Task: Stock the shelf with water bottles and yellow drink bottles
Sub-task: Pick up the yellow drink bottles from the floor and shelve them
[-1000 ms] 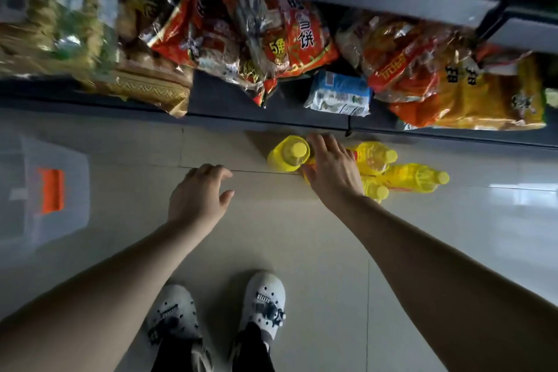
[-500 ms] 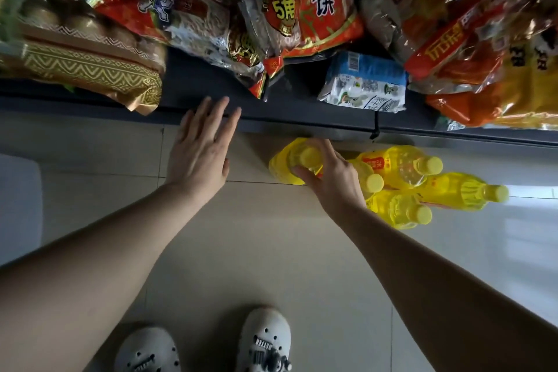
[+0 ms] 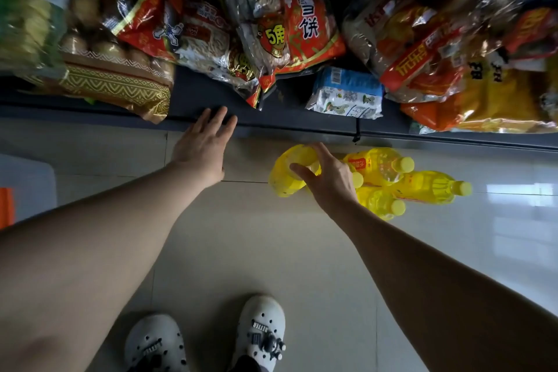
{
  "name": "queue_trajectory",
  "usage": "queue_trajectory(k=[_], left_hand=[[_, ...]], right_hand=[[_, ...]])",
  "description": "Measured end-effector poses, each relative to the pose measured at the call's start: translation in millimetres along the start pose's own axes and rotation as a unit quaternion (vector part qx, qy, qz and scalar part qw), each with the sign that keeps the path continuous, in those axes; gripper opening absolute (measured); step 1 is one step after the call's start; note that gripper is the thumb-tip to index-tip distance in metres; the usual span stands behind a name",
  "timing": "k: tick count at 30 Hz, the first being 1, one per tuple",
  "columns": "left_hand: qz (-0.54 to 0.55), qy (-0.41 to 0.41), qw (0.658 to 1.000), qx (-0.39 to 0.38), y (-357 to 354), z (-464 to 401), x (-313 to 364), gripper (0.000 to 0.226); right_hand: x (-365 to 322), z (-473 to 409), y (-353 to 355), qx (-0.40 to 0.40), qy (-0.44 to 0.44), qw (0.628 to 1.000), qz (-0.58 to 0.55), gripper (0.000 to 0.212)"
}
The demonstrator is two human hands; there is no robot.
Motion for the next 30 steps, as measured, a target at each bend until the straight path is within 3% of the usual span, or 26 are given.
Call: queue_trajectory(k=[4, 8, 15, 21, 23, 25, 27, 30], left_hand=[[0.045, 0.046, 0.996, -0.060, 29.9, 33.8, -0.4, 0.112], [0.078, 0.021, 0.990, -0.115, 64.9, 111.8, 20.0, 0.107], [0.102, -0.021, 0.984, -0.143, 226.4, 251.8, 55.4, 0.091], [0.197, -0.091, 0.974, -0.070, 394.8, 329.1, 110.8, 0.098], [0.239, -0.126, 0.962, -0.035, 451.7, 350.8, 135.0, 0.090], [0.285, -0.164, 0.945, 0.001, 499.7, 370.6, 159.8, 0.076], [0.328, -0.187, 0.925, 0.035, 541.4, 390.3, 181.1, 0.076], [0.377, -0.216, 0.889, 0.142, 600.6, 417.5, 197.8, 0.064]], right_hand=[[-21.8, 37.3, 61.4, 0.015, -0.027, 0.999, -0.026, 0.048], [-64.2, 84.4, 142.3, 0.022, -0.019, 0.999, -0.037, 0.045], [-183.9, 202.3, 322.7, 0.026, 0.014, 0.999, -0.022, 0.052], [-296.8, 303.3, 480.8, 0.067, 0.061, 0.996, 0.010, 0.048], [-330.2, 332.8, 528.8, 0.096, 0.071, 0.993, 0.008, 0.046], [-360.7, 357.0, 570.1, 0.132, 0.090, 0.987, -0.016, 0.050], [-390.6, 381.7, 606.7, 0.164, 0.105, 0.980, -0.036, 0.060], [-429.5, 416.6, 656.7, 0.225, 0.114, 0.967, -0.045, 0.071]])
Point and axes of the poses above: each hand's wrist, its own z-axis away from the middle knuckle, its own y-axis out of the back of the hand, x = y × z, the point moved 4 cm from there along -z, towards the middle knuckle, and after that the axes turned 8 degrees about -y, right-handed, at the moved point
